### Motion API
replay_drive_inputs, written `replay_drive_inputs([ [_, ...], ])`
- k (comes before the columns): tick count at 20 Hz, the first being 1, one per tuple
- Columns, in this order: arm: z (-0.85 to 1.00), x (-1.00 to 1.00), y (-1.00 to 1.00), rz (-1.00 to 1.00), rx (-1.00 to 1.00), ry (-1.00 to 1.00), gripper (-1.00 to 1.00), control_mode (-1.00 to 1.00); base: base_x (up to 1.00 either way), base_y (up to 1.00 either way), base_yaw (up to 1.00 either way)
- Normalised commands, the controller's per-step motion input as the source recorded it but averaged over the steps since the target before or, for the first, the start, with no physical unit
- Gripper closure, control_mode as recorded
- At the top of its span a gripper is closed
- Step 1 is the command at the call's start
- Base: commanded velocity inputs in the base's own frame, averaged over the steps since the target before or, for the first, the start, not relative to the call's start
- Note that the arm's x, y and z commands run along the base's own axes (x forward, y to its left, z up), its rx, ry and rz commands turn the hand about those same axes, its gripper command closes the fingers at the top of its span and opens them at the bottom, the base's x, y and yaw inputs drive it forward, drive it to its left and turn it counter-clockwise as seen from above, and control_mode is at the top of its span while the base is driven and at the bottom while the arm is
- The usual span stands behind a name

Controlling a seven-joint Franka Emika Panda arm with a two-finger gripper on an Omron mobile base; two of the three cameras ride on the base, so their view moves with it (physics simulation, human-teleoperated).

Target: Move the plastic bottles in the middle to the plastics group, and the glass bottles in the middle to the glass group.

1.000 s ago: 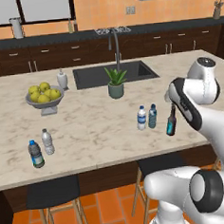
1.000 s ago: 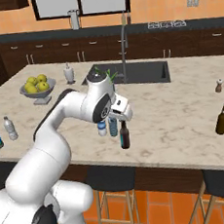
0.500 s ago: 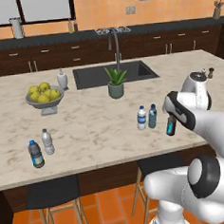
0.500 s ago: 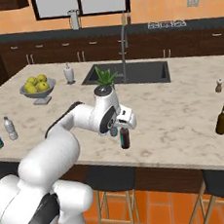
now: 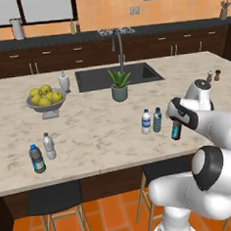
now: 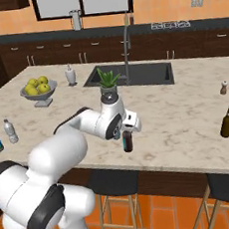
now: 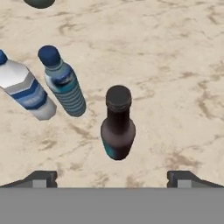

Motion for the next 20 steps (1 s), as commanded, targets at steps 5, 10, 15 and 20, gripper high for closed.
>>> replay_drive_inputs([
  [5,-0.07,0.27,-0.13,0.05,0.0,0.01,-1.0,-1.0,0.0,0.0,0.0],
  [10,-0.02,0.18,-0.12,0.06,0.0,0.06,-1.0,-1.0,0.0,0.0,0.0],
  [15,-0.28,0.07,0.0,0.06,-0.01,0.05,-1.0,-1.0,0.0,0.0,0.0],
  [20,-0.29,0.09,0.0,0.07,0.0,0.0,-1.0,-1.0,0.0,0.0,0.0],
])
